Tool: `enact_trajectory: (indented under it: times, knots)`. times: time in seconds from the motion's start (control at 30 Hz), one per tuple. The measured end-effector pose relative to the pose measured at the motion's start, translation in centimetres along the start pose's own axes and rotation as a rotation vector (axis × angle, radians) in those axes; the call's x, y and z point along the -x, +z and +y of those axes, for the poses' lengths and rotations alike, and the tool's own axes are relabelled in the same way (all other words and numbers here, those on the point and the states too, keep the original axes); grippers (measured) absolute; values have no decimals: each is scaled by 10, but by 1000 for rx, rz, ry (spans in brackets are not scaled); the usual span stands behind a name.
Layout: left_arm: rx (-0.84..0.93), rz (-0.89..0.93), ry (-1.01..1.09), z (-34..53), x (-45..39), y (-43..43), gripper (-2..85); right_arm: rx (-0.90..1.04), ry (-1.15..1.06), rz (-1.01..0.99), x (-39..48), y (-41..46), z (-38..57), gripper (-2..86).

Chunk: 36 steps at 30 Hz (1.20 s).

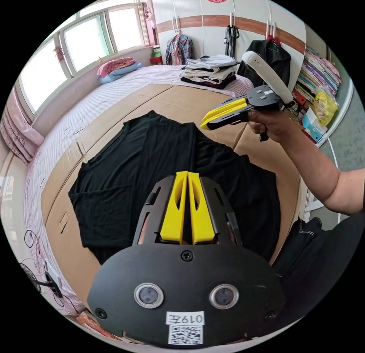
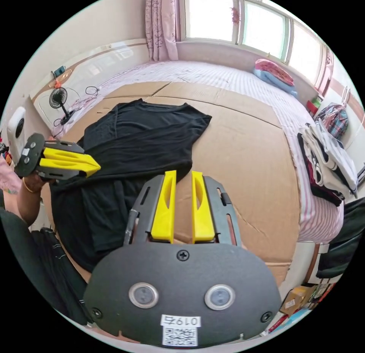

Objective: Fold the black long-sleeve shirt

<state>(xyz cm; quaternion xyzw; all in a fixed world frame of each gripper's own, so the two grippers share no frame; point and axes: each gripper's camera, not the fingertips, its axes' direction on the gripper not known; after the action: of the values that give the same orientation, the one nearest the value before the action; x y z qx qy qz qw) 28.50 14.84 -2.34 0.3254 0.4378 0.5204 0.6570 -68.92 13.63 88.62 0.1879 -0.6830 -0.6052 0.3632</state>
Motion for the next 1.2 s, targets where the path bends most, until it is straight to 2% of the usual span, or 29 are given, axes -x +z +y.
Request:
enact_trajectory:
  times: [0.17,0.37,0.67,0.93,1.07,1.2]
  knots:
    - [23,-18,-9,-25,-2,20,5,58,-27,83,-41,25,-14,58]
    - [48,19,-36,-35,8,29,5,60,-32,-21,-81,38,-23,56]
    - [69,12,-27,-48,18,27,5,16,3,-87,-131,38,-25,52]
    - [59,18,-27,-61,31,17,6,54,12,-109,-158,60,-40,57]
    - [68,18,-31,-68,41,14,6,36,10,-132,-166,65,-48,20]
    - [77,14,-28,-73,50,11,5,23,33,-60,-169,66,-52,0]
